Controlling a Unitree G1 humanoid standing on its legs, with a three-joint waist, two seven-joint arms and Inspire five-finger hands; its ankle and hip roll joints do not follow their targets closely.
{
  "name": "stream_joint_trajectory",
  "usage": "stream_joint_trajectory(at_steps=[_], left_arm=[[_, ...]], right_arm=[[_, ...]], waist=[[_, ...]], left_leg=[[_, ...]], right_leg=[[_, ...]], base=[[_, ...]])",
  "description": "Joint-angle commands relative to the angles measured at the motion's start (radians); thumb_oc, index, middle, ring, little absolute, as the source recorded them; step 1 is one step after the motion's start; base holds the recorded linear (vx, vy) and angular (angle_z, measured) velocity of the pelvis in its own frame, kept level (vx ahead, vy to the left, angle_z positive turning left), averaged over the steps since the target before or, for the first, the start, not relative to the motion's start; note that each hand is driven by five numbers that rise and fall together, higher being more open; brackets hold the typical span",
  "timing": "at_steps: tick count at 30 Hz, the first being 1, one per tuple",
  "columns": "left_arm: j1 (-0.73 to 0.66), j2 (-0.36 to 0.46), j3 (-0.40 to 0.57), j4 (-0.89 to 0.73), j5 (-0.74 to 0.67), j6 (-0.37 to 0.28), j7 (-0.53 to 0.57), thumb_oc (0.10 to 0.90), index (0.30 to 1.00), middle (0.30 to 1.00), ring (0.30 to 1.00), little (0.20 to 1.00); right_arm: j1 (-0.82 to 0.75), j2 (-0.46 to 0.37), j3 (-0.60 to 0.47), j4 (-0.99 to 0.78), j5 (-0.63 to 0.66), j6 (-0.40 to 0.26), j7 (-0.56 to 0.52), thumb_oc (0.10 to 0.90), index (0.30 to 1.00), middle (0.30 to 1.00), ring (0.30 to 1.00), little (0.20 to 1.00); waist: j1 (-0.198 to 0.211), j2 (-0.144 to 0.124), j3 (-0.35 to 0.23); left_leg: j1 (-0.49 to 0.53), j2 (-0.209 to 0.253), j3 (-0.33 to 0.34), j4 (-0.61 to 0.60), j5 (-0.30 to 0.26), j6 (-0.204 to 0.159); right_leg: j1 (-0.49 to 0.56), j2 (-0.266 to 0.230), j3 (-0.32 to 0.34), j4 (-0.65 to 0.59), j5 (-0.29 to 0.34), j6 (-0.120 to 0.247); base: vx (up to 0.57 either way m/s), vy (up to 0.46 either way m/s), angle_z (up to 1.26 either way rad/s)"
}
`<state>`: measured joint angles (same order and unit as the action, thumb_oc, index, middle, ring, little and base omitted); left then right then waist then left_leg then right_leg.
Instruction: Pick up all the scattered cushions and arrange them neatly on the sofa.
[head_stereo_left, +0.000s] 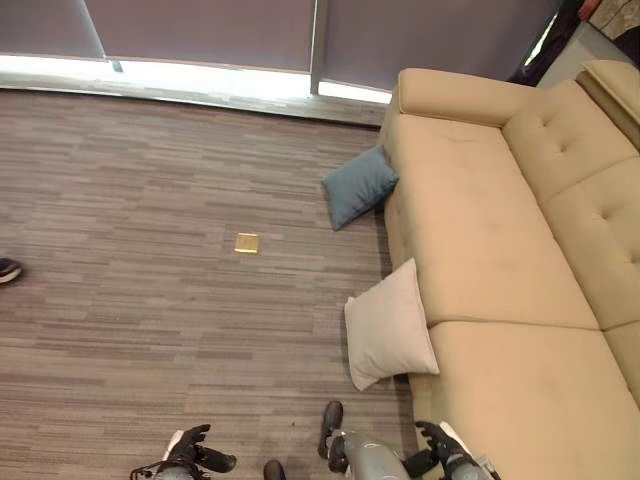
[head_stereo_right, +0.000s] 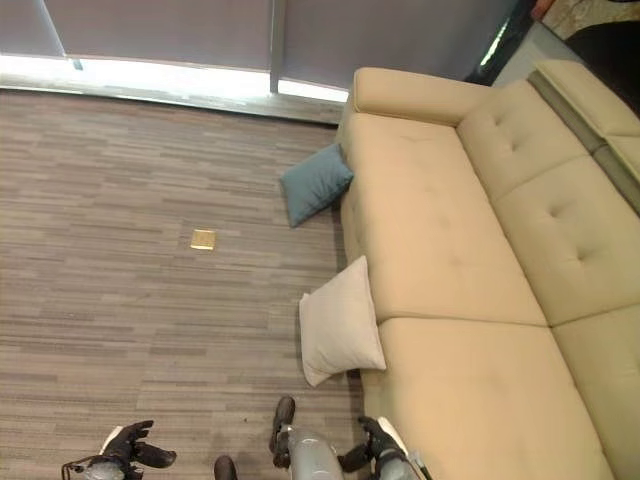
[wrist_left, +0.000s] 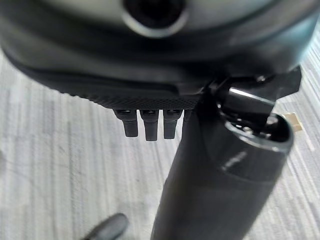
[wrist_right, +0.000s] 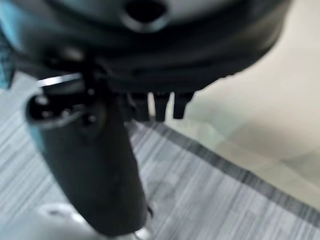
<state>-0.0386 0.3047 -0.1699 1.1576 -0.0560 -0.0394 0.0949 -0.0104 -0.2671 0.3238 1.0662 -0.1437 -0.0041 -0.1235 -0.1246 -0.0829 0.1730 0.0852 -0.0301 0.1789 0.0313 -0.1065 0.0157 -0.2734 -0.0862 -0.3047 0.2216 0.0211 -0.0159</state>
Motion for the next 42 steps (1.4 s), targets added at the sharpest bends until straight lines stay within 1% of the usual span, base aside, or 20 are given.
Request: stream_joint_trajectory(at_steps=[1, 2, 5, 8, 9, 11, 13, 15, 17, 19, 20, 25, 26, 27, 29, 30, 36, 38, 40, 42], left_arm=[[0.018, 0.033, -0.011, -0.037, 0.027, -0.030, 0.001, 0.800, 0.900, 0.900, 0.900, 0.900], [0.025, 0.028, -0.015, -0.060, 0.023, -0.029, 0.000, 0.800, 0.900, 0.900, 0.900, 0.900], [0.017, 0.022, -0.024, -0.050, 0.028, -0.024, 0.001, 0.800, 0.900, 0.900, 0.900, 0.900], [0.017, 0.022, -0.029, -0.045, 0.032, -0.024, 0.002, 0.800, 0.900, 0.900, 0.900, 0.900], [0.014, 0.022, -0.033, -0.043, 0.033, -0.025, 0.003, 0.800, 0.900, 0.900, 0.900, 0.900], [0.011, 0.021, -0.038, -0.037, 0.030, -0.028, 0.004, 0.800, 0.900, 0.900, 0.900, 0.900], [0.004, 0.012, -0.043, -0.030, 0.011, -0.040, 0.008, 0.800, 0.900, 0.900, 0.900, 0.900], [0.000, 0.004, -0.051, -0.029, 0.000, -0.047, 0.009, 0.800, 0.900, 0.900, 0.900, 0.900], [0.000, 0.000, -0.056, -0.025, 0.000, -0.045, 0.007, 0.800, 0.900, 0.900, 0.900, 0.900], [-0.002, -0.004, -0.056, -0.015, 0.004, -0.043, 0.005, 0.800, 0.900, 0.900, 0.900, 0.900], [-0.001, -0.002, -0.063, -0.002, 0.029, -0.041, 0.010, 0.800, 0.900, 0.900, 0.900, 0.900], [-0.036, 0.022, -0.069, -0.013, 0.035, -0.046, 0.014, 0.800, 0.900, 0.900, 0.900, 0.900], [-0.049, 0.034, -0.063, -0.020, 0.026, -0.048, 0.019, 0.800, 0.900, 0.900, 0.900, 0.900], [-0.049, 0.034, -0.063, -0.020, 0.026, -0.048, 0.019, 0.800, 0.900, 0.900, 0.900, 0.900], [-0.050, 0.041, -0.052, -0.026, 0.012, -0.054, 0.025, 0.800, 0.900, 0.900, 0.900, 0.900], [-0.034, 0.042, -0.042, -0.025, 0.010, -0.053, 0.024, 0.800, 0.900, 0.900, 0.900, 0.900], [-0.016, 0.042, -0.024, 0.007, 0.017, -0.048, 0.024, 0.800, 0.900, 0.900, 0.900, 0.900], [-0.017, 0.031, -0.034, 0.007, 0.038, -0.046, 0.022, 0.800, 0.900, 0.900, 0.900, 0.900], [-0.015, 0.028, -0.032, 0.005, 0.036, -0.045, 0.021, 0.800, 0.900, 0.900, 0.900, 0.900], [-0.021, 0.010, -0.044, -0.024, 0.021, -0.047, 0.019, 0.800, 0.900, 0.900, 0.900, 0.900]], right_arm=[[-0.042, -0.057, -0.001, 0.016, -0.004, -0.021, -0.010, 0.800, 0.900, 0.900, 0.900, 0.900], [-0.048, -0.070, -0.003, 0.008, 0.007, -0.023, -0.015, 0.800, 0.900, 0.900, 0.900, 0.900], [-0.049, -0.080, -0.007, 0.016, 0.015, -0.017, -0.015, 0.800, 0.900, 0.900, 0.900, 0.900], [-0.046, -0.087, -0.013, 0.005, 0.024, -0.021, -0.017, 0.800, 0.900, 0.900, 0.900, 0.900], [-0.046, -0.088, -0.011, 0.010, 0.020, -0.021, -0.016, 0.800, 0.900, 0.900, 0.900, 0.900], [-0.051, -0.090, -0.008, 0.018, 0.017, -0.023, -0.018, 0.800, 0.900, 0.900, 0.900, 0.900], [-0.063, -0.094, -0.001, 0.023, 0.011, -0.027, -0.021, 0.800, 0.900, 0.900, 0.900, 0.900], [-0.073, -0.100, 0.004, 0.028, 0.001, -0.028, -0.024, 0.800, 0.900, 0.900, 0.900, 0.900], [-0.079, -0.099, 0.006, 0.032, -0.008, -0.028, -0.022, 0.800, 0.900, 0.900, 0.900, 0.900], [-0.081, -0.099, -0.002, 0.038, -0.012, -0.028, -0.022, 0.800, 0.900, 0.900, 0.900, 0.900], [-0.078, -0.081, -0.015, 0.052, -0.002, -0.025, -0.021, 0.800, 0.900, 0.900, 0.900, 0.900], [-0.092, -0.056, -0.018, 0.053, 0.003, -0.021, -0.016, 0.800, 0.900, 0.900, 0.900, 0.900], [-0.110, -0.042, -0.013, 0.050, 0.003, -0.024, -0.012, 0.800, 0.900, 0.900, 0.900, 0.900], [-0.110, -0.042, -0.013, 0.051, 0.003, -0.024, -0.012, 0.800, 0.900, 0.900, 0.900, 0.900], [-0.118, -0.033, -0.008, 0.051, -0.001, -0.032, -0.011, 0.800, 0.900, 0.900, 0.900, 0.900], [-0.117, -0.034, 0.002, 0.057, -0.012, -0.036, -0.014, 0.800, 0.900, 0.900, 0.900, 0.900], [-0.112, -0.039, 0.004, 0.056, -0.008, -0.036, -0.023, 0.800, 0.900, 0.900, 0.900, 0.900], [-0.102, -0.048, 0.002, 0.054, -0.005, -0.036, -0.028, 0.800, 0.900, 0.900, 0.900, 0.900], [-0.097, -0.052, 0.001, 0.054, -0.004, -0.034, -0.028, 0.800, 0.900, 0.900, 0.900, 0.900], [-0.102, -0.067, 0.001, 0.049, 0.011, -0.035, -0.034, 0.800, 0.900, 0.900, 0.900, 0.900]], waist=[[-0.019, -0.022, -0.037], [-0.010, -0.028, -0.023], [-0.007, -0.033, -0.020], [-0.001, -0.040, -0.023], [0.001, -0.038, -0.025], [0.011, -0.028, -0.025], [0.036, -0.011, -0.015], [0.052, 0.001, -0.011], [0.055, 0.016, -0.015], [0.052, 0.022, -0.022], [0.047, 0.016, -0.035], [0.033, 0.008, -0.029], [0.048, 0.015, -0.014], [0.049, 0.016, -0.016], [0.069, 0.029, -0.012], [0.073, 0.027, -0.013], [0.075, 0.011, -0.019], [0.060, 0.000, -0.005], [0.059, -0.001, -0.002], [0.068, -0.008, 0.021]], left_leg=[[-0.091, 0.001, -0.006, 0.358, -0.081, -0.056], [-0.157, 0.026, 0.000, 0.529, 0.011, -0.091], [-0.222, 0.075, 0.022, 0.594, 0.003, -0.077], [-0.240, 0.076, -0.006, 0.439, -0.051, -0.045], [-0.246, 0.077, -0.028, 0.358, -0.044, -0.045], [-0.276, 0.075, -0.109, 0.217, 0.037, -0.063], [-0.302, 0.069, -0.237, 0.100, 0.119, -0.086], [-0.321, 0.056, -0.345, 0.045, 0.148, -0.100], [-0.317, 0.061, -0.374, 0.019, 0.160, -0.104], [-0.300, 0.066, -0.368, 0.009, 0.155, -0.103], [-0.277, 0.054, -0.314, 0.034, 0.137, -0.086], [-0.269, 0.047, -0.207, 0.048, 0.104, -0.053], [-0.262, 0.062, -0.148, 0.046, 0.091, -0.041], [-0.265, 0.063, -0.147, 0.046, 0.092, -0.041], [-0.246, 0.075, -0.093, 0.032, 0.086, -0.034], [-0.214, 0.064, -0.061, 0.022, 0.076, -0.026], [-0.181, 0.042, 0.005, 0.016, 0.050, -0.020], [-0.203, 0.036, 0.008, 0.105, 0.025, -0.027], [-0.210, 0.040, 0.012, 0.142, 0.013, -0.029], [-0.276, 0.047, -0.022, 0.314, 0.001, -0.042]], right_leg=[[0.113, 0.021, 0.025, -0.141, -0.026, 0.052], [0.154, 0.036, 0.046, -0.164, -0.032, 0.031], [0.194, 0.047, 0.082, -0.174, -0.060, 0.013], [0.210, 0.043, 0.138, -0.170, -0.077, 0.034], [0.216, 0.043, 0.158, -0.170, -0.083, 0.040], [0.227, 0.054, 0.197, -0.168, -0.092, 0.045], [0.246, 0.075, 0.247, -0.166, -0.104, 0.049], [0.255, 0.086, 0.300, -0.155, -0.116, 0.056], [0.261, 0.086, 0.331, -0.144, -0.128, 0.063], [0.267, 0.076, 0.348, -0.142, -0.135, 0.072], [0.276, 0.035, 0.375, -0.140, -0.130, 0.093], [0.217, -0.007, 0.403, -0.077, -0.110, 0.130], [0.165, -0.037, 0.324, -0.008, -0.103, 0.135], [0.162, -0.036, 0.325, -0.008, -0.102, 0.135], [0.147, -0.079, 0.170, 0.032, -0.108, 0.119], [0.163, -0.074, 0.101, 0.033, -0.121, 0.104], [0.158, -0.003, 0.044, -0.029, -0.132, 0.088], [0.176, 0.029, 0.113, -0.072, -0.135, 0.069], [0.182, 0.030, 0.117, -0.077, -0.138, 0.060], [0.194, 0.035, 0.143, -0.078, -0.141, 0.039]], base=[[0.30, -0.144, 0.04], [0.25, -0.132, -0.12], [0.19, -0.017, -0.66], [0.20, 0.092, -0.63], [0.24, 0.128, -0.70], [0.26, 0.147, -0.56], [0.25, 0.149, -0.75], [0.22, 0.168, -1.34], [0.18, 0.172, -1.09], [0.26, 0.304, -0.44], [0.33, 0.413, -0.54], [0.12, 0.280, -0.81], [-0.05, 0.207, -0.76], [-0.02, 0.226, -1.21], [0.07, 0.203, -1.24], [0.09, 0.163, -1.02], [0.06, 0.032, -0.53], [0.05, -0.055, -0.28], [0.03, -0.046, -0.23], [-0.01, -0.060, -0.24]])
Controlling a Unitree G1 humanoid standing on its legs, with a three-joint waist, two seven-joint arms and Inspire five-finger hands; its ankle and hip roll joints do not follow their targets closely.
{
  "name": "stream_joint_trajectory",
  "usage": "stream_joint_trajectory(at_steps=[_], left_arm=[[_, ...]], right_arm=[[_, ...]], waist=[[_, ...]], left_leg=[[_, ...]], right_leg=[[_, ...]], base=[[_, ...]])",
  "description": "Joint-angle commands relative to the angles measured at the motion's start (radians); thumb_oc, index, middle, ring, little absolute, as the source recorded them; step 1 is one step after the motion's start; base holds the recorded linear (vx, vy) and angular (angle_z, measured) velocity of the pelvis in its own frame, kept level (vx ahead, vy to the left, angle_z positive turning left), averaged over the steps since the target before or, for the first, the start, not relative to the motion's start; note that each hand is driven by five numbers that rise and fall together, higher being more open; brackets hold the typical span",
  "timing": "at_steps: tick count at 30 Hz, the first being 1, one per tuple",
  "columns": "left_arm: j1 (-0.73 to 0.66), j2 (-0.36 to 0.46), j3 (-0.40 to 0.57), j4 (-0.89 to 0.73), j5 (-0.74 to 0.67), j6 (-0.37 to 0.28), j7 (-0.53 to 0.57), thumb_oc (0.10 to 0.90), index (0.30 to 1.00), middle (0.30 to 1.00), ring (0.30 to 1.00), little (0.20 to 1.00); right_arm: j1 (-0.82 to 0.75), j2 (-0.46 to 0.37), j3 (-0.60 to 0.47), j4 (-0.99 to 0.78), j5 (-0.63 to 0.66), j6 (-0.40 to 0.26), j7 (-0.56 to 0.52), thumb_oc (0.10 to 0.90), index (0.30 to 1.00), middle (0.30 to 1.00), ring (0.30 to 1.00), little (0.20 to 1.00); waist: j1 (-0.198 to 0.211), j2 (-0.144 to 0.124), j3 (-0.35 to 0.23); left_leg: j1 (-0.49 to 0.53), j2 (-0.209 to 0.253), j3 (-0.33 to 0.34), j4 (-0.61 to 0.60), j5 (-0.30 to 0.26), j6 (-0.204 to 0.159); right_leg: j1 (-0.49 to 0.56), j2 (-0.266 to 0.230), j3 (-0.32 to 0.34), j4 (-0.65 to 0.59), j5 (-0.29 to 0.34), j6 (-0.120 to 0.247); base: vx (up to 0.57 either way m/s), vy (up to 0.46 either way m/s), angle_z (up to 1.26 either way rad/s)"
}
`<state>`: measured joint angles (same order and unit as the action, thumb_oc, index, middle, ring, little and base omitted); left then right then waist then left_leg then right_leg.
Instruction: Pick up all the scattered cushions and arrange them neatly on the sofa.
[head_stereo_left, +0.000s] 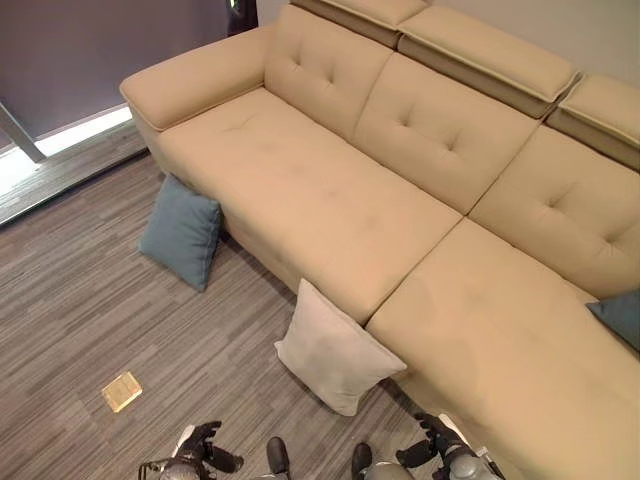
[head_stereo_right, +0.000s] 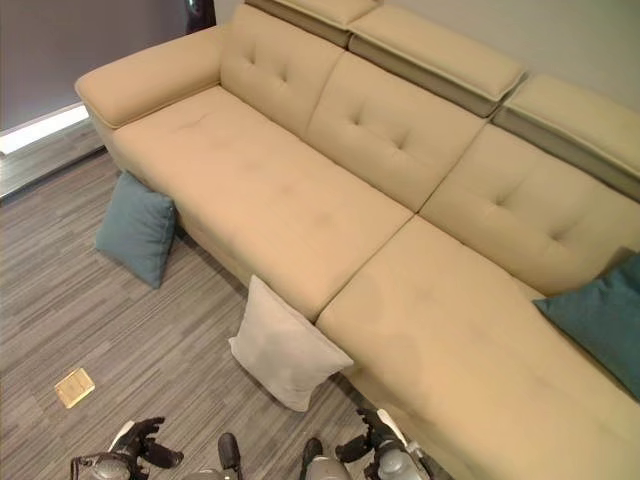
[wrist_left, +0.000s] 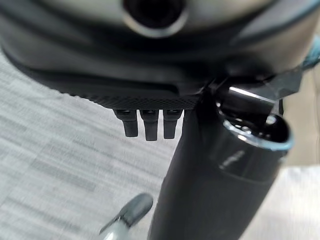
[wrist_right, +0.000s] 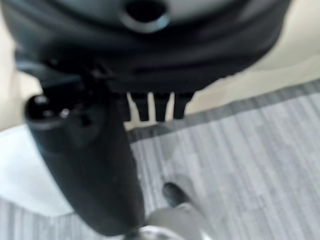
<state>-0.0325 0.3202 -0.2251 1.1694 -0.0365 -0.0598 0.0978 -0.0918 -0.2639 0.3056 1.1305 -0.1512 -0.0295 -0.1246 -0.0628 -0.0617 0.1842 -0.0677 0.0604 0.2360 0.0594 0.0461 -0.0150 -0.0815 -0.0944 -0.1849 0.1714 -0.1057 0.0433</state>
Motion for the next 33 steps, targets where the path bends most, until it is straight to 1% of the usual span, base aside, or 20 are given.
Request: stream_joint_trajectory(at_steps=[1, 3, 4, 5, 7, 9, 11, 12, 14, 15, 16, 17, 22, 24, 26, 28, 30, 31, 32, 33], left_arm=[[-0.027, -0.005, 0.012, -0.035, 0.002, -0.027, 0.016, 0.800, 0.900, 0.900, 0.900, 0.900], [-0.030, -0.018, 0.004, -0.041, -0.015, -0.030, 0.013, 0.800, 0.900, 0.900, 0.900, 0.900], [-0.030, -0.018, 0.004, -0.041, -0.015, -0.030, 0.013, 0.800, 0.900, 0.900, 0.900, 0.900], [-0.027, -0.027, -0.003, -0.038, -0.025, -0.028, 0.009, 0.800, 0.900, 0.900, 0.900, 0.900], [-0.025, -0.032, -0.012, -0.034, -0.022, -0.028, 0.010, 0.800, 0.900, 0.900, 0.900, 0.900], [-0.026, -0.038, -0.020, -0.033, -0.032, -0.029, 0.010, 0.800, 0.900, 0.900, 0.900, 0.900], [-0.028, -0.044, -0.025, -0.036, -0.049, -0.033, 0.008, 0.800, 0.900, 0.900, 0.900, 0.900], [-0.030, -0.048, -0.027, -0.036, -0.058, -0.037, 0.006, 0.800, 0.900, 0.900, 0.900, 0.900], [-0.030, -0.048, -0.027, -0.036, -0.058, -0.037, 0.006, 0.800, 0.900, 0.900, 0.900, 0.900], [-0.032, -0.055, -0.035, -0.023, -0.041, -0.035, 0.003, 0.800, 0.900, 0.900, 0.900, 0.900], [-0.032, -0.054, -0.042, -0.012, -0.019, -0.032, 0.005, 0.800, 0.900, 0.900, 0.900, 0.900], [-0.032, -0.054, -0.043, -0.012, -0.019, -0.032, 0.005, 0.800, 0.900, 0.900, 0.900, 0.900], [-0.060, -0.027, -0.044, -0.032, -0.013, -0.038, 0.021, 0.800, 0.900, 0.900, 0.900, 0.900], [-0.071, -0.014, -0.034, -0.048, -0.037, -0.043, 0.030, 0.800, 0.900, 0.900, 0.900, 0.900], [-0.073, 0.000, -0.020, -0.062, -0.057, -0.049, 0.035, 0.800, 0.900, 0.900, 0.900, 0.900], [-0.065, 0.005, -0.006, -0.072, -0.070, -0.051, 0.038, 0.800, 0.900, 0.900, 0.900, 0.900], [-0.064, 0.012, 0.006, -0.078, -0.079, -0.055, 0.044, 0.800, 0.900, 0.900, 0.900, 0.900], [-0.068, 0.019, 0.017, -0.071, -0.090, -0.052, 0.050, 0.800, 0.900, 0.900, 0.900, 0.900], [-0.065, 0.019, 0.022, -0.069, -0.092, -0.060, 0.051, 0.800, 0.900, 0.900, 0.900, 0.900], [-0.060, 0.012, 0.025, -0.075, -0.082, -0.059, 0.055, 0.800, 0.900, 0.900, 0.900, 0.900]], right_arm=[[-0.021, -0.071, 0.019, -0.015, 0.019, -0.010, -0.032, 0.800, 0.900, 0.900, 0.900, 0.900], [-0.031, -0.077, 0.022, -0.013, 0.022, -0.009, -0.034, 0.800, 0.900, 0.900, 0.900, 0.900], [-0.031, -0.077, 0.022, -0.013, 0.022, -0.009, -0.034, 0.800, 0.900, 0.900, 0.900, 0.900], [-0.032, -0.080, 0.025, -0.010, 0.018, -0.008, -0.032, 0.800, 0.900, 0.900, 0.900, 0.900], [-0.032, -0.082, 0.023, -0.014, 0.017, -0.008, -0.031, 0.800, 0.900, 0.900, 0.900, 0.900], [-0.034, -0.086, 0.018, -0.022, 0.023, -0.009, -0.036, 0.800, 0.900, 0.900, 0.900, 0.900], [-0.033, -0.090, 0.019, -0.030, 0.022, -0.011, -0.037, 0.800, 0.900, 0.900, 0.900, 0.900], [-0.032, -0.095, 0.023, -0.028, 0.015, -0.010, -0.038, 0.800, 0.900, 0.900, 0.900, 0.900], [-0.032, -0.096, 0.023, -0.028, 0.015, -0.010, -0.038, 0.800, 0.900, 0.900, 0.900, 0.900], [-0.033, -0.094, 0.014, -0.026, 0.010, -0.010, -0.035, 0.800, 0.900, 0.900, 0.900, 0.900], [-0.032, -0.086, 0.003, -0.019, 0.012, -0.007, -0.032, 0.800, 0.900, 0.900, 0.900, 0.900], [-0.032, -0.086, 0.003, -0.019, 0.012, -0.007, -0.032, 0.800, 0.900, 0.900, 0.900, 0.900], [-0.051, -0.063, 0.006, -0.034, 0.019, -0.003, -0.032, 0.800, 0.900, 0.900, 0.900, 0.900], [-0.063, -0.057, 0.005, -0.053, 0.026, -0.004, -0.038, 0.800, 0.900, 0.900, 0.900, 0.900], [-0.064, -0.054, 0.000, -0.078, 0.037, -0.014, -0.042, 0.800, 0.900, 0.900, 0.900, 0.900], [-0.064, -0.053, 0.002, -0.092, 0.042, -0.021, -0.049, 0.800, 0.900, 0.900, 0.900, 0.900], [-0.070, -0.055, 0.008, -0.097, 0.053, -0.028, -0.057, 0.800, 0.900, 0.900, 0.900, 0.900], [-0.074, -0.056, 0.013, -0.095, 0.055, -0.025, -0.063, 0.800, 0.900, 0.900, 0.900, 0.900], [-0.065, -0.053, 0.007, -0.098, 0.058, -0.027, -0.066, 0.800, 0.900, 0.900, 0.900, 0.900], [-0.060, -0.051, 0.001, -0.112, 0.068, -0.034, -0.074, 0.800, 0.900, 0.900, 0.900, 0.900]], waist=[[0.006, -0.029, 0.010], [0.014, -0.024, 0.014], [0.013, -0.025, 0.011], [0.012, -0.021, -0.001], [0.012, -0.017, -0.016], [0.017, -0.008, -0.019], [0.028, 0.005, -0.015], [0.038, 0.013, -0.010], [0.038, 0.013, -0.010], [0.030, 0.020, -0.016], [0.026, 0.017, -0.023], [0.027, 0.017, -0.023], [0.034, 0.000, -0.019], [0.045, 0.006, -0.005], [0.059, 0.014, 0.005], [0.060, 0.016, 0.010], [0.057, 0.008, 0.017], [0.066, 0.002, 0.020], [0.080, -0.001, 0.018], [0.076, 0.000, 0.014]], left_leg=[[-0.124, -0.043, -0.080, 0.288, -0.153, -0.011], [-0.140, -0.054, -0.139, 0.301, -0.146, -0.019], [-0.142, -0.055, -0.140, 0.297, -0.142, -0.019], [-0.142, -0.046, -0.170, 0.250, -0.152, -0.020], [-0.138, -0.017, -0.193, 0.179, -0.127, -0.028], [-0.148, 0.021, -0.250, 0.097, -0.068, -0.048], [-0.158, 0.038, -0.345, 0.033, -0.019, -0.060], [-0.175, 0.025, -0.446, 0.033, -0.010, -0.070], [-0.175, 0.025, -0.446, 0.034, -0.011, -0.069], [-0.170, 0.018, -0.466, 0.036, -0.026, -0.077], [-0.159, 0.007, -0.443, 0.045, -0.041, -0.075], [-0.160, 0.006, -0.441, 0.047, -0.042, -0.074], [-0.157, -0.035, -0.355, 0.049, -0.078, -0.032], [-0.154, -0.039, -0.317, 0.039, -0.080, -0.016], [-0.143, -0.034, -0.271, 0.024, -0.082, -0.006], [-0.130, -0.041, -0.252, 0.009, -0.077, 0.002], [-0.119, -0.059, -0.236, -0.011, -0.067, 0.013], [-0.118, -0.068, -0.217, -0.020, -0.066, 0.014], [-0.109, -0.074, -0.202, -0.029, -0.069, 0.009], [-0.114, -0.075, -0.189, -0.033, -0.065, 0.004]], right_leg=[[0.001, 0.043, 0.023, -0.028, -0.014, -0.021], [0.006, 0.048, 0.036, -0.034, -0.016, -0.021], [0.003, 0.047, 0.034, -0.035, -0.014, -0.021], [0.012, 0.041, 0.050, -0.046, -0.016, -0.008], [0.021, 0.036, 0.066, -0.056, -0.018, 0.005], [0.026, 0.036, 0.091, -0.050, -0.027, 0.014], [0.030, 0.038, 0.124, -0.035, -0.041, 0.016], [0.025, 0.037, 0.167, -0.016, -0.051, 0.020], [0.025, 0.037, 0.167, -0.015, -0.052, 0.020], [0.034, 0.016, 0.192, -0.012, -0.059, 0.035], [0.037, -0.009, 0.207, -0.015, -0.050, 0.050], [0.037, -0.010, 0.209, -0.015, -0.050, 0.051], [-0.026, -0.073, 0.236, 0.002, 0.022, 0.095], [-0.072, -0.104, 0.186, 0.045, 0.063, 0.094], [-0.087, -0.128, 0.076, 0.071, 0.054, 0.073], [-0.088, -0.105, 0.027, 0.089, 0.034, 0.062], [-0.108, -0.023, 0.031, 0.097, 0.020, 0.053], [-0.111, -0.004, -0.010, 0.074, 0.013, 0.043], [-0.072, -0.021, -0.064, 0.018, -0.002, 0.038], [-0.061, -0.017, -0.074, -0.018, -0.013, 0.033]], base=[[-0.02, -0.011, -0.33], [0.00, 0.010, -0.36], [0.07, 0.051, -0.24], [0.13, 0.094, -0.18], [0.18, 0.138, -0.30], [0.16, 0.178, -0.29], [0.17, 0.246, -0.59], [0.14, 0.233, -0.58], [0.11, 0.194, -0.85], [0.24, 0.454, -0.84], [0.24, 0.456, -0.51], [0.15, 0.322, -0.13], [0.04, 0.283, -0.43], [-0.03, 0.261, -0.65], [-0.03, 0.233, -0.62], [-0.02, 0.182, -0.59], [-0.04, 0.133, -0.54], [-0.03, 0.080, -0.41], [-0.02, 0.037, -0.32], [-0.01, -0.019, -0.63]])
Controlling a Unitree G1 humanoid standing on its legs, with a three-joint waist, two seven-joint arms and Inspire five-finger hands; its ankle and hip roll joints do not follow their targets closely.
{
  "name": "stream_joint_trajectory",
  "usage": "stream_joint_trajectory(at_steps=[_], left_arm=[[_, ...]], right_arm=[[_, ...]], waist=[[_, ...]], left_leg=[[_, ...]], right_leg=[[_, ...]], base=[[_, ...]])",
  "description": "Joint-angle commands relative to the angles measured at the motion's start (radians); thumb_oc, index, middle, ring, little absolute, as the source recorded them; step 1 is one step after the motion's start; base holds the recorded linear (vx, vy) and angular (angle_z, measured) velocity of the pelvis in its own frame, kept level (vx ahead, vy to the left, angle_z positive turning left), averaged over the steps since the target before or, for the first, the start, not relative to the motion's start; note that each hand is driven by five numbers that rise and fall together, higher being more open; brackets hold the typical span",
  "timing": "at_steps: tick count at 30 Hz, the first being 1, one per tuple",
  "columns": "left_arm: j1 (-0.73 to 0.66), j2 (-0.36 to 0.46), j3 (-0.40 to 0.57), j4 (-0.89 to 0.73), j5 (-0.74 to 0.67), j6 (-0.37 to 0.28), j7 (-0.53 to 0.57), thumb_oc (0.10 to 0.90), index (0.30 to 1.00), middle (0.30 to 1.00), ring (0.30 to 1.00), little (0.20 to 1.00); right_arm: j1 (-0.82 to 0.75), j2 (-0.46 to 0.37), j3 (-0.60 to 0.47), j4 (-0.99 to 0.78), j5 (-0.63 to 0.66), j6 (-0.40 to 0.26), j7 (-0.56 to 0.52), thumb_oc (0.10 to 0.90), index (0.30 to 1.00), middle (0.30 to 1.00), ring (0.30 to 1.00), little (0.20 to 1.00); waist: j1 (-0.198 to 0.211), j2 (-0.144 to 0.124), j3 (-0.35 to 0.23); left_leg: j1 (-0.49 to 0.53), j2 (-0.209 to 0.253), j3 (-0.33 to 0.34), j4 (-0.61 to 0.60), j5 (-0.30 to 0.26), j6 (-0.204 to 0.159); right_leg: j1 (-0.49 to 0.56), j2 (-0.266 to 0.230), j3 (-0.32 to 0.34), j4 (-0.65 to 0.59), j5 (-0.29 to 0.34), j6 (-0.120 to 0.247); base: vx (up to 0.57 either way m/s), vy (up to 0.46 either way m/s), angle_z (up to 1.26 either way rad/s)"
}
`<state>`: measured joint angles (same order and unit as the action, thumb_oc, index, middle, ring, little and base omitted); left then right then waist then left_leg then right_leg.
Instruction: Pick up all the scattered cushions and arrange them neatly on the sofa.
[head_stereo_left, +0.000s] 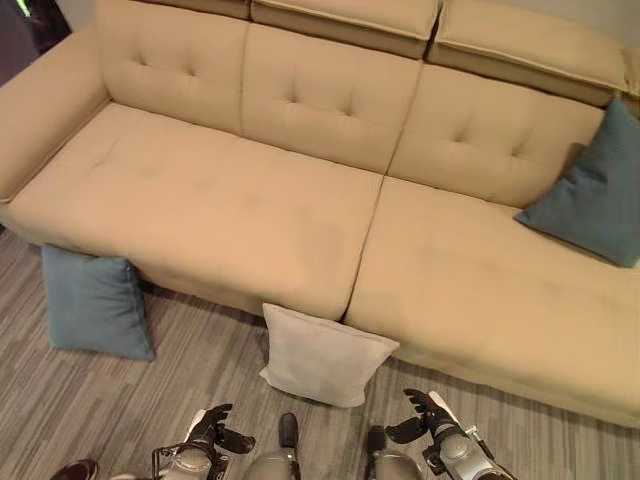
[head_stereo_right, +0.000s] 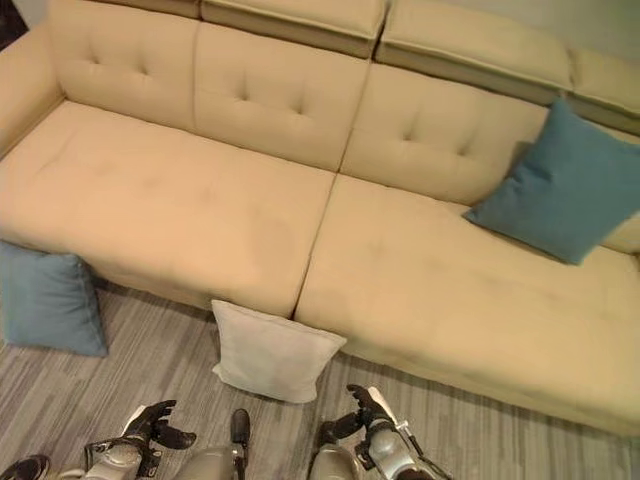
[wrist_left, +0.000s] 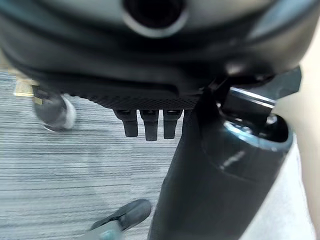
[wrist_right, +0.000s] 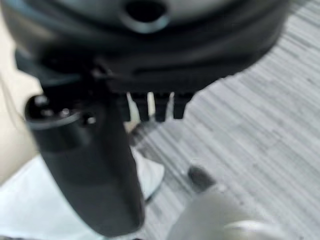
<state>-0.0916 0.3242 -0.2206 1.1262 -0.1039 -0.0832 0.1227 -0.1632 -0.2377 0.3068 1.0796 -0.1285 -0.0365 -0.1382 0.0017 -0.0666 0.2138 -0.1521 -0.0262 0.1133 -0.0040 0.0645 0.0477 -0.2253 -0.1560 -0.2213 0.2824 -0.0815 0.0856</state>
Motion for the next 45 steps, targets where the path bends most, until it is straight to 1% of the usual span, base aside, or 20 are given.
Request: stream_joint_trajectory(at_steps=[1, 2, 3, 4, 6, 11, 12, 14, 16, 17, 18, 20, 21, 25, 26, 27, 28, 32, 36, 45], left_arm=[[-0.005, 0.010, 0.018, -0.030, -0.013, -0.030, 0.035, 0.800, 0.900, 0.900, 0.900, 0.900], [-0.006, 0.005, 0.027, -0.047, -0.027, -0.035, 0.039, 0.800, 0.900, 0.900, 0.900, 0.900], [-0.013, 0.003, 0.032, -0.050, -0.041, -0.044, 0.051, 0.800, 0.900, 0.900, 0.900, 0.900], [-0.008, -0.005, 0.033, -0.054, -0.045, -0.044, 0.051, 0.800, 0.900, 0.900, 0.900, 0.900], [-0.009, -0.018, 0.033, -0.057, -0.057, -0.046, 0.061, 0.800, 0.900, 0.900, 0.900, 0.900], [-0.023, -0.023, 0.032, -0.079, -0.088, -0.054, 0.078, 0.800, 0.900, 0.900, 0.900, 0.900], [-0.046, -0.022, 0.029, -0.103, -0.118, -0.065, 0.098, 0.800, 0.900, 0.900, 0.900, 0.900], [-0.075, -0.018, 0.024, -0.131, -0.143, -0.078, 0.126, 0.800, 0.900, 0.900, 0.900, 0.900], [-0.100, -0.015, 0.016, -0.163, -0.169, -0.092, 0.151, 0.800, 0.900, 0.900, 0.900, 0.900], [-0.100, -0.015, 0.016, -0.163, -0.169, -0.092, 0.151, 0.800, 0.900, 0.900, 0.900, 0.900], [-0.124, -0.014, 0.009, -0.183, -0.189, -0.099, 0.170, 0.800, 0.900, 0.900, 0.900, 0.900], [-0.170, -0.011, 0.000, -0.206, -0.219, -0.110, 0.194, 0.800, 0.900, 0.900, 0.900, 0.900], [-0.171, -0.011, 0.000, -0.205, -0.220, -0.110, 0.194, 0.800, 0.900, 0.900, 0.900, 0.900], [-0.240, 0.000, -0.006, -0.239, -0.254, -0.123, 0.222, 0.800, 0.900, 0.900, 0.900, 0.900], [-0.253, 0.003, -0.008, -0.248, -0.255, -0.125, 0.228, 0.800, 0.900, 0.900, 0.900, 0.900], [-0.302, 0.011, -0.012, -0.247, -0.260, -0.126, 0.243, 0.800, 0.900, 0.900, 0.900, 0.900], [-0.302, 0.011, -0.012, -0.247, -0.260, -0.127, 0.243, 0.800, 0.900, 0.900, 0.900, 0.900], [-0.370, 0.023, -0.016, -0.271, -0.269, -0.132, 0.268, 0.800, 0.900, 0.900, 0.900, 0.900], [-0.423, 0.027, -0.039, -0.291, -0.259, -0.129, 0.273, 0.800, 0.900, 0.900, 0.900, 0.900], [-0.445, 0.006, -0.069, -0.314, -0.230, -0.122, 0.262, 0.800, 0.900, 0.900, 0.900, 0.900]], right_arm=[[0.017, -0.077, -0.002, -0.074, 0.061, -0.031, -0.063, 0.800, 0.900, 0.900, 0.900, 0.900], [0.014, -0.080, -0.006, -0.090, 0.062, -0.027, -0.064, 0.800, 0.900, 0.900, 0.900, 0.900], [0.010, -0.087, -0.009, -0.094, 0.064, -0.029, -0.077, 0.800, 0.900, 0.900, 0.900, 0.900], [0.013, -0.086, -0.012, -0.097, 0.070, -0.030, -0.077, 0.800, 0.900, 0.900, 0.900, 0.900], [0.014, -0.091, -0.033, -0.116, 0.098, -0.033, -0.093, 0.800, 0.900, 0.900, 0.900, 0.900], [0.011, -0.092, -0.052, -0.143, 0.130, -0.042, -0.114, 0.800, 0.900, 0.900, 0.900, 0.900], [-0.002, -0.092, -0.068, -0.166, 0.156, -0.045, -0.137, 0.800, 0.900, 0.900, 0.900, 0.900], [-0.016, -0.092, -0.082, -0.189, 0.185, -0.053, -0.160, 0.800, 0.900, 0.900, 0.900, 0.900], [-0.031, -0.092, -0.094, -0.224, 0.217, -0.061, -0.184, 0.800, 0.900, 0.900, 0.900, 0.900], [-0.031, -0.092, -0.094, -0.224, 0.217, -0.061, -0.184, 0.800, 0.900, 0.900, 0.900, 0.900], [-0.052, -0.087, -0.100, -0.243, 0.261, -0.073, -0.205, 0.800, 0.900, 0.900, 0.900, 0.900], [-0.102, -0.083, -0.096, -0.275, 0.306, -0.093, -0.228, 0.800, 0.900, 0.900, 0.900, 0.900], [-0.103, -0.083, -0.096, -0.275, 0.306, -0.093, -0.228, 0.800, 0.900, 0.900, 0.900, 0.900], [-0.193, -0.083, -0.074, -0.288, 0.332, -0.103, -0.250, 0.800, 0.900, 0.900, 0.900, 0.900], [-0.213, -0.087, -0.070, -0.292, 0.336, -0.107, -0.256, 0.800, 0.900, 0.900, 0.900, 0.900], [-0.269, -0.098, -0.063, -0.287, 0.337, -0.107, -0.268, 0.800, 0.900, 0.900, 0.900, 0.900], [-0.269, -0.098, -0.063, -0.286, 0.337, -0.107, -0.268, 0.800, 0.900, 0.900, 0.900, 0.900], [-0.356, -0.112, -0.047, -0.291, 0.340, -0.116, -0.289, 0.800, 0.900, 0.900, 0.900, 0.900], [-0.429, -0.112, -0.030, -0.275, 0.344, -0.120, -0.294, 0.800, 0.900, 0.900, 0.900, 0.900], [-0.443, -0.108, -0.014, -0.260, 0.333, -0.121, -0.278, 0.800, 0.900, 0.900, 0.900, 0.900]], waist=[[-0.002, 0.004, -0.016], [-0.003, 0.005, -0.010], [0.008, 0.007, -0.012], [0.006, 0.013, -0.017], [-0.008, 0.026, -0.019], [-0.017, 0.040, 0.005], [-0.024, 0.045, 0.035], [-0.028, 0.050, 0.063], [-0.031, 0.054, 0.079], [-0.031, 0.054, 0.078], [-0.034, 0.055, 0.096], [-0.036, 0.059, 0.116], [-0.036, 0.059, 0.115], [-0.034, 0.062, 0.143], [-0.033, 0.062, 0.148], [-0.033, 0.062, 0.158], [-0.033, 0.062, 0.157], [-0.032, 0.061, 0.180], [-0.033, 0.062, 0.195], [-0.030, 0.063, 0.179]], left_leg=[[-0.040, 0.008, -0.066, 0.029, -0.074, -0.057], [-0.047, 0.006, -0.063, 0.030, -0.071, -0.056], [-0.061, 0.007, -0.048, 0.026, -0.072, -0.054], [-0.070, 0.007, -0.042, 0.021, -0.070, -0.054], [-0.088, 0.008, -0.034, 0.025, -0.066, -0.049], [-0.125, 0.012, -0.033, 0.043, -0.065, -0.044], [-0.178, 0.010, -0.033, 0.066, -0.059, -0.045], [-0.243, 0.008, -0.032, 0.098, -0.051, -0.048], [-0.307, 0.009, -0.032, 0.127, -0.047, -0.051], [-0.307, 0.009, -0.032, 0.127, -0.047, -0.051], [-0.353, 0.010, -0.037, 0.158, -0.071, -0.061], [-0.453, 0.019, -0.036, 0.209, -0.073, -0.062], [-0.456, 0.019, -0.036, 0.210, -0.073, -0.062], [-0.604, 0.034, -0.030, 0.298, -0.084, -0.055], [-0.629, 0.034, -0.031, 0.310, -0.085, -0.053], [-0.693, 0.039, -0.029, 0.342, -0.089, -0.049], [-0.694, 0.039, -0.029, 0.342, -0.089, -0.049], [-0.778, 0.042, -0.036, 0.368, -0.087, -0.047], [-0.824, 0.040, -0.041, 0.351, -0.075, -0.051], [-0.814, 0.027, -0.048, 0.284, -0.055, -0.057]], right_leg=[[0.069, 0.087, 0.035, -0.125, -0.043, -0.018], [0.050, 0.097, 0.068, -0.123, -0.032, -0.014], [0.056, 0.081, 0.043, -0.154, -0.013, -0.005], [0.054, 0.080, 0.039, -0.167, -0.014, -0.010], [0.026, 0.087, 0.058, -0.180, 0.001, -0.013], [-0.021, 0.087, 0.067, -0.164, 0.005, -0.017], [-0.084, 0.085, 0.072, -0.138, 0.010, -0.022], [-0.151, 0.081, 0.072, -0.105, 0.015, -0.027], [-0.218, 0.075, 0.073, -0.078, 0.018, -0.030], [-0.219, 0.075, 0.073, -0.078, 0.018, -0.030], [-0.269, 0.069, 0.080, -0.044, -0.008, -0.026], [-0.375, 0.058, 0.088, 0.013, -0.011, -0.028], [-0.378, 0.058, 0.088, 0.014, -0.012, -0.028], [-0.543, 0.043, 0.102, 0.123, -0.018, -0.024], [-0.563, 0.038, 0.107, 0.132, -0.020, -0.025], [-0.629, 0.033, 0.110, 0.171, -0.026, -0.026], [-0.630, 0.033, 0.110, 0.172, -0.026, -0.026], [-0.716, 0.029, 0.118, 0.209, -0.031, -0.028], [-0.769, 0.029, 0.115, 0.215, -0.030, -0.026], [-0.773, 0.041, 0.113, 0.184, -0.026, -0.022]], base=[[-0.05, -0.017, -0.43], [-0.08, 0.012, -0.12], [-0.09, 0.023, 0.22], [-0.05, -0.003, -0.13], [-0.02, 0.009, -0.44], [-0.07, 0.017, -0.11], [-0.17, 0.003, -0.04], [-0.19, 0.001, 0.00], [-0.10, -0.007, 0.02], [-0.03, -0.034, 0.01], [-0.03, -0.021, 0.00], [-0.09, -0.004, 0.03], [-0.11, -0.010, 0.06], [-0.08, 0.002, 0.02], [-0.08, -0.023, 0.04], [-0.05, -0.017, 0.04], [-0.05, -0.005, 0.06], [-0.02, -0.017, 0.05], [0.00, -0.004, 0.01], [0.00, -0.001, 0.00]])
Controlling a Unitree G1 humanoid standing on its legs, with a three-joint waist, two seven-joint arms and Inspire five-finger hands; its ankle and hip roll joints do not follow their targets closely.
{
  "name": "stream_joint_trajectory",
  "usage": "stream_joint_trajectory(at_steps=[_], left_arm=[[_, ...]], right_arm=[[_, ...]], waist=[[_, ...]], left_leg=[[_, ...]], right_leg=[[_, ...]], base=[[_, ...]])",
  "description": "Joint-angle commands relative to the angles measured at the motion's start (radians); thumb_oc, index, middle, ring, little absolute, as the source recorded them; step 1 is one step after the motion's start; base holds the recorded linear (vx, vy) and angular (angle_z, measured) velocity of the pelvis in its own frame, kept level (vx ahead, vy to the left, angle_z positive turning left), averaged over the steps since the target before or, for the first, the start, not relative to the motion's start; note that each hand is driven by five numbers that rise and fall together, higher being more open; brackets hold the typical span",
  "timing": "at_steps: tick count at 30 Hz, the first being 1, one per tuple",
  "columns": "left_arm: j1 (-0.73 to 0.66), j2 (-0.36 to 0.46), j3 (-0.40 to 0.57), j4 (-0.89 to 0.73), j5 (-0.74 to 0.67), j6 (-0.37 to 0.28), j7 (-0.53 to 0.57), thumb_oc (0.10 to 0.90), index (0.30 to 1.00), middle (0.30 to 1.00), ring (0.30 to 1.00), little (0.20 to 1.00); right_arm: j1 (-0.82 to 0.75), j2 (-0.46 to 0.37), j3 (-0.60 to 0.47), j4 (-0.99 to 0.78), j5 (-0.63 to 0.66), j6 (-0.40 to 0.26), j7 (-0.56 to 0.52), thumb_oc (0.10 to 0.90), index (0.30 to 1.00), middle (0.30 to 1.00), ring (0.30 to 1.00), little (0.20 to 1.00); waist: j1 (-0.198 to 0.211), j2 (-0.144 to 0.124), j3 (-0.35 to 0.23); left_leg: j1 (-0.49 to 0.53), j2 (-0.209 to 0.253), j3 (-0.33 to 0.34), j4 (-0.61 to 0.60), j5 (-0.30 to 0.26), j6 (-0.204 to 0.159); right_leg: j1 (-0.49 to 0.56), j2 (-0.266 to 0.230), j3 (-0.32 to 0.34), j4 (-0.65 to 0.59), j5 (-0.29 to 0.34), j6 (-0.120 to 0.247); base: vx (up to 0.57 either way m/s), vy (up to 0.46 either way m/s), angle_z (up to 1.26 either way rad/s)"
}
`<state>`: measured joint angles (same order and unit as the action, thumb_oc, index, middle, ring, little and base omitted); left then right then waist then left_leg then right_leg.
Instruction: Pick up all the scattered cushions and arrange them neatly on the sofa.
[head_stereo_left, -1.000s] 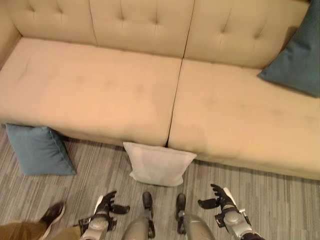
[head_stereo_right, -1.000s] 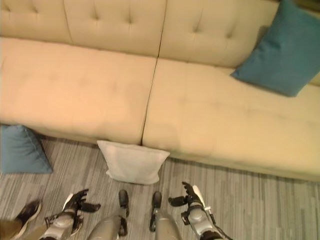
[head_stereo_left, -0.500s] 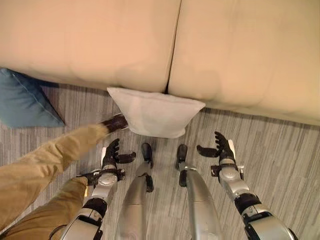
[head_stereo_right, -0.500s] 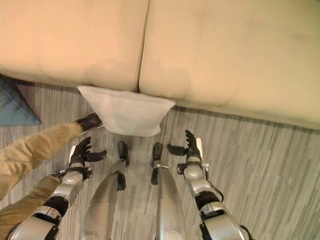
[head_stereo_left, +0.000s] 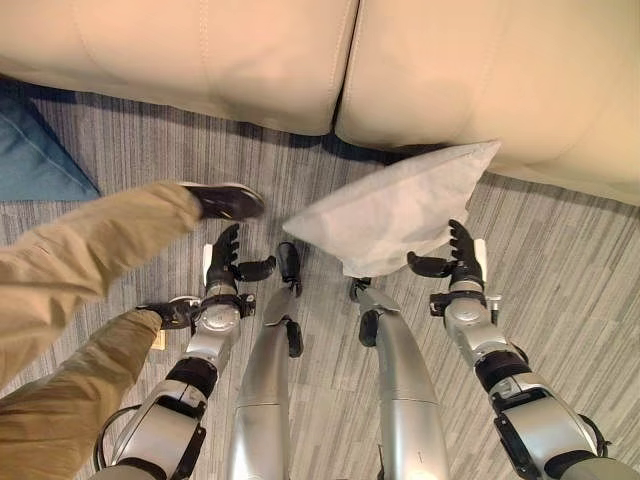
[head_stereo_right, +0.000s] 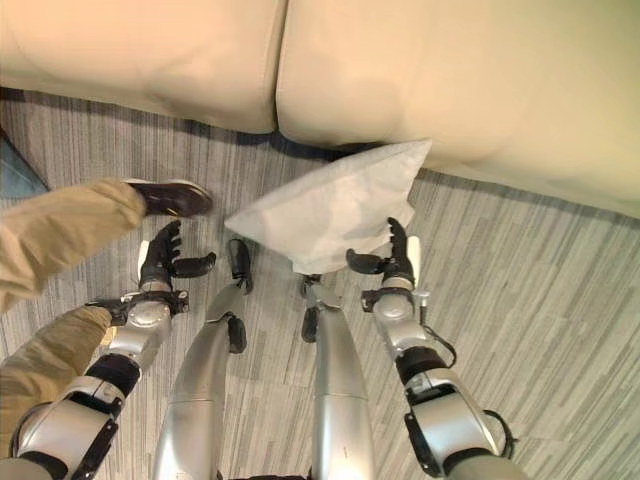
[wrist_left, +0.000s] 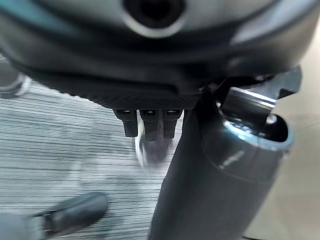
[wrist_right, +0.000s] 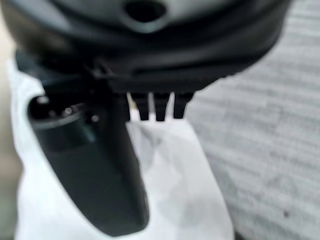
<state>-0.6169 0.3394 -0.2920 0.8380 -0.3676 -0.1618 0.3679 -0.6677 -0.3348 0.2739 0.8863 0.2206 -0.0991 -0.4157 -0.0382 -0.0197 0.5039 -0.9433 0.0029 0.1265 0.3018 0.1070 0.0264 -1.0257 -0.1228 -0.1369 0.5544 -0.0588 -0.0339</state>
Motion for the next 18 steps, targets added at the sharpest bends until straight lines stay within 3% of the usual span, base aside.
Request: stream_joint_trajectory(at_steps=[1, 10, 18], left_arm=[[0.083, -0.014, 0.001, -0.025, 0.037, -0.040, 0.014, 0.800, 0.900, 0.900, 0.900, 0.900], [0.135, -0.035, 0.002, 0.020, 0.058, -0.017, -0.026, 0.800, 0.900, 0.900, 0.900, 0.900], [0.256, -0.065, -0.009, 0.117, 0.089, 0.014, -0.095, 0.800, 0.900, 0.900, 0.900, 0.900]], right_arm=[[0.066, -0.011, 0.019, -0.064, -0.019, -0.058, 0.002, 0.800, 0.900, 0.900, 0.900, 0.900], [0.135, -0.007, 0.004, -0.012, -0.020, -0.045, 0.032, 0.800, 0.900, 0.900, 0.900, 0.900], [0.272, 0.010, 0.020, 0.096, -0.071, 0.004, 0.088, 0.800, 0.900, 0.900, 0.900, 0.900]], waist=[[0.011, 0.016, -0.114], [0.013, 0.008, -0.148], [0.014, -0.001, -0.167]], left_leg=[[-0.017, -0.003, -0.061, -0.030, -0.096, -0.036], [0.106, -0.015, -0.061, -0.100, -0.087, -0.042], [0.353, -0.026, -0.062, -0.156, -0.097, -0.050]], right_leg=[[0.031, 0.008, 0.027, -0.094, -0.048, 0.098], [0.140, 0.018, 0.020, -0.164, -0.034, 0.104], [0.402, 0.018, -0.006, -0.253, -0.026, 0.106]], base=[[0.00, 0.000, 0.00], [0.00, 0.000, 0.00], [0.04, -0.001, 0.00]])
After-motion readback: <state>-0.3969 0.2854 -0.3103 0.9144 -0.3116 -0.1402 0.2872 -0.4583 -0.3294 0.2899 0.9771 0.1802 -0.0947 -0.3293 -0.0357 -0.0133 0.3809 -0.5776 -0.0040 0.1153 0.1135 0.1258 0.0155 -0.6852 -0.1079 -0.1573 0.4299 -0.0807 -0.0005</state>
